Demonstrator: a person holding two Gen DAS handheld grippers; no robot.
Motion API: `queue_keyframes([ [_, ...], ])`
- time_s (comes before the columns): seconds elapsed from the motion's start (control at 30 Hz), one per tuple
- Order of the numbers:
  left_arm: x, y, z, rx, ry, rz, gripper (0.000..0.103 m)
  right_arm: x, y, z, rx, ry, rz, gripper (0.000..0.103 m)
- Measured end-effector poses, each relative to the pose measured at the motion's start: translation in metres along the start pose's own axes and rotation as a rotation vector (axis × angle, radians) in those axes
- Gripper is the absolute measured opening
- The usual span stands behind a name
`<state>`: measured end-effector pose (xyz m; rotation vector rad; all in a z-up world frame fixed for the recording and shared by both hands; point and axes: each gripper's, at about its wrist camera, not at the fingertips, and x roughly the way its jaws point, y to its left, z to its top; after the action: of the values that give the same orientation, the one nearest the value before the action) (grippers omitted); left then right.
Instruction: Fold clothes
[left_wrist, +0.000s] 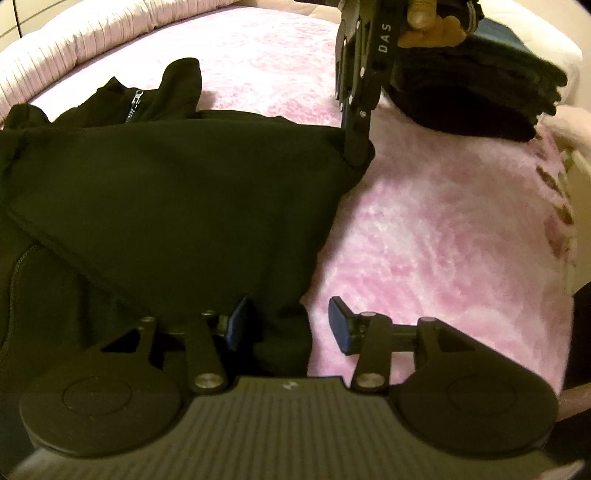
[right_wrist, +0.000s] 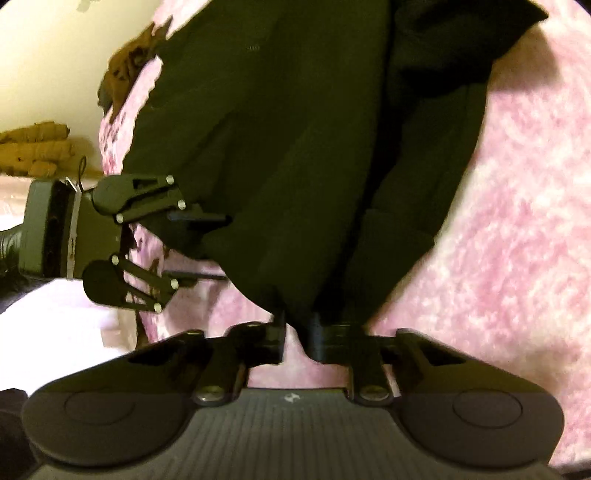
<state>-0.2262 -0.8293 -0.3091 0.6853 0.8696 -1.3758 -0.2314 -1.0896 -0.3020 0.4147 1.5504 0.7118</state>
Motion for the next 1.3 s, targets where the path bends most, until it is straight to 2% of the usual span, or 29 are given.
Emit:
queue_keyframes([
  [0.1,-0.012,0.007,0.003,-0.034,-0.028,-0.049,0.042,-0.003,0.005,0.004,-0.037,0.051,-0.026,0.004],
  [0.17,-0.021,0.012,0.005,-0.067,-0.059,-0.078,0.042,-0.004,0.012,0.009,-0.097,0.101,-0.077,0.004],
  [0.27,-0.028,0.022,0.010,-0.142,-0.129,-0.101,0.042,0.000,0.034,0.019,-0.273,0.224,-0.208,0.003],
  [0.3,-0.028,0.022,0.010,-0.147,-0.127,-0.096,0.042,0.002,0.042,0.021,-0.325,0.256,-0.246,0.003],
  [0.43,-0.026,0.020,0.010,-0.164,-0.118,-0.076,0.042,0.013,0.054,0.018,-0.370,0.271,-0.309,0.004],
  [0.5,-0.025,0.019,0.010,-0.173,-0.114,-0.066,0.042,0.014,0.049,0.011,-0.319,0.233,-0.326,0.005],
  [0.57,-0.025,0.019,0.010,-0.181,-0.109,-0.056,0.043,0.008,0.042,0.003,-0.265,0.185,-0.362,0.016],
  [0.63,-0.024,0.018,0.010,-0.190,-0.105,-0.046,0.045,0.000,0.044,-0.005,-0.228,0.147,-0.385,0.034],
  [0.73,-0.023,0.017,0.010,-0.203,-0.098,-0.031,0.045,-0.022,0.056,-0.019,-0.179,0.039,-0.409,0.034],
  [0.87,-0.047,0.017,-0.006,-0.253,-0.107,0.037,0.044,-0.046,0.078,-0.033,-0.154,-0.206,-0.342,0.028],
  [0.93,-0.051,0.015,-0.014,-0.285,-0.104,0.038,0.041,-0.037,0.086,-0.038,-0.170,-0.276,-0.322,0.026],
  [1.07,-0.033,0.002,-0.019,-0.256,-0.065,-0.011,0.040,0.002,0.072,-0.039,-0.119,-0.312,-0.311,0.024],
  [1.13,-0.027,-0.004,-0.022,-0.225,-0.037,-0.008,0.041,0.019,0.059,-0.041,-0.082,-0.271,-0.343,0.021],
  [1.23,-0.031,-0.010,-0.024,-0.220,-0.011,-0.005,0.041,0.013,0.054,-0.046,-0.057,-0.252,-0.366,0.009],
  [1.3,-0.044,-0.013,-0.027,-0.243,0.004,0.000,0.041,0.006,0.059,-0.050,-0.051,-0.244,-0.383,0.011],
])
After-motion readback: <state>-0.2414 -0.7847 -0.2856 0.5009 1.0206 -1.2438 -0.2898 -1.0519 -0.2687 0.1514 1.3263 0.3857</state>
